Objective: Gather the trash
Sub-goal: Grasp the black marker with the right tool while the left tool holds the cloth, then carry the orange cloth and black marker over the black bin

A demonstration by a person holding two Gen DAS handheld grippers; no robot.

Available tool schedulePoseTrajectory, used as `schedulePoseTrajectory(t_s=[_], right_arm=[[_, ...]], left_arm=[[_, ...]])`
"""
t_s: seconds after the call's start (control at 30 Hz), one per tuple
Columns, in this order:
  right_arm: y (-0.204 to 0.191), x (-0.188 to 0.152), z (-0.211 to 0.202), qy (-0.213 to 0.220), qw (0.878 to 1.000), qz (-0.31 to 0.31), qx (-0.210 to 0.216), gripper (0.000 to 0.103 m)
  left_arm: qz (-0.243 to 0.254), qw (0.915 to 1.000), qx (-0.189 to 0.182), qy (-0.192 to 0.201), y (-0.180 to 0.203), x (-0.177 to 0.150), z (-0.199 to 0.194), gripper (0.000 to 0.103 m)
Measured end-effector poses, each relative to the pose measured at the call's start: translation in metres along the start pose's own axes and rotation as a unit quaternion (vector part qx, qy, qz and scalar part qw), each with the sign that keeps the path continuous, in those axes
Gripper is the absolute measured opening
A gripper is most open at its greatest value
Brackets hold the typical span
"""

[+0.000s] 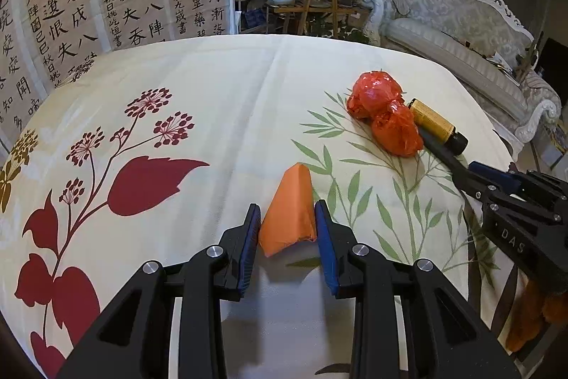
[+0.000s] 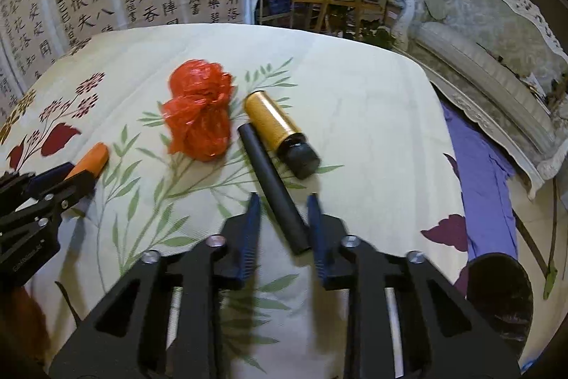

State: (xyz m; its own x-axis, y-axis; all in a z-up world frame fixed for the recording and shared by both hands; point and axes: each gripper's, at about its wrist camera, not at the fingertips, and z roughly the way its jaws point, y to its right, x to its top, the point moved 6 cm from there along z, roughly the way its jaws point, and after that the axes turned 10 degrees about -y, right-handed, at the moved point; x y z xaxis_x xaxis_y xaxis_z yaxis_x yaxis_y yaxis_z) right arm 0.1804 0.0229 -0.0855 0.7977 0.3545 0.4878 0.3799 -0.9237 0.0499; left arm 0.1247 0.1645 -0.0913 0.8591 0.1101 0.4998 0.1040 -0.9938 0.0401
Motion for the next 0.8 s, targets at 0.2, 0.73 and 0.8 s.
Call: schedulePoseTrajectory(t_s=[0.2, 0.73, 0.8], right_arm=[[-0.012, -0.015, -0.009, 0.001, 1.0, -0.007, 0.002, 0.012], [-0.011, -0.071, -0.048, 0.022, 0.999, 0.028, -0.007, 0.012], [-0.008, -0.076, -0.052, 0.024, 0.999, 0.035, -0.01, 0.012]], left_arm=[[-0.002, 1.0, -0.007, 0.003, -0.001, -0.002, -0.002, 0.032], [0.025, 0.9993, -0.02, 0.018, 0.018, -0.019, -0.017, 0.032], [0.033, 0.999, -0.023, 0.021, 0.025, -0.022, -0.02, 0.032]])
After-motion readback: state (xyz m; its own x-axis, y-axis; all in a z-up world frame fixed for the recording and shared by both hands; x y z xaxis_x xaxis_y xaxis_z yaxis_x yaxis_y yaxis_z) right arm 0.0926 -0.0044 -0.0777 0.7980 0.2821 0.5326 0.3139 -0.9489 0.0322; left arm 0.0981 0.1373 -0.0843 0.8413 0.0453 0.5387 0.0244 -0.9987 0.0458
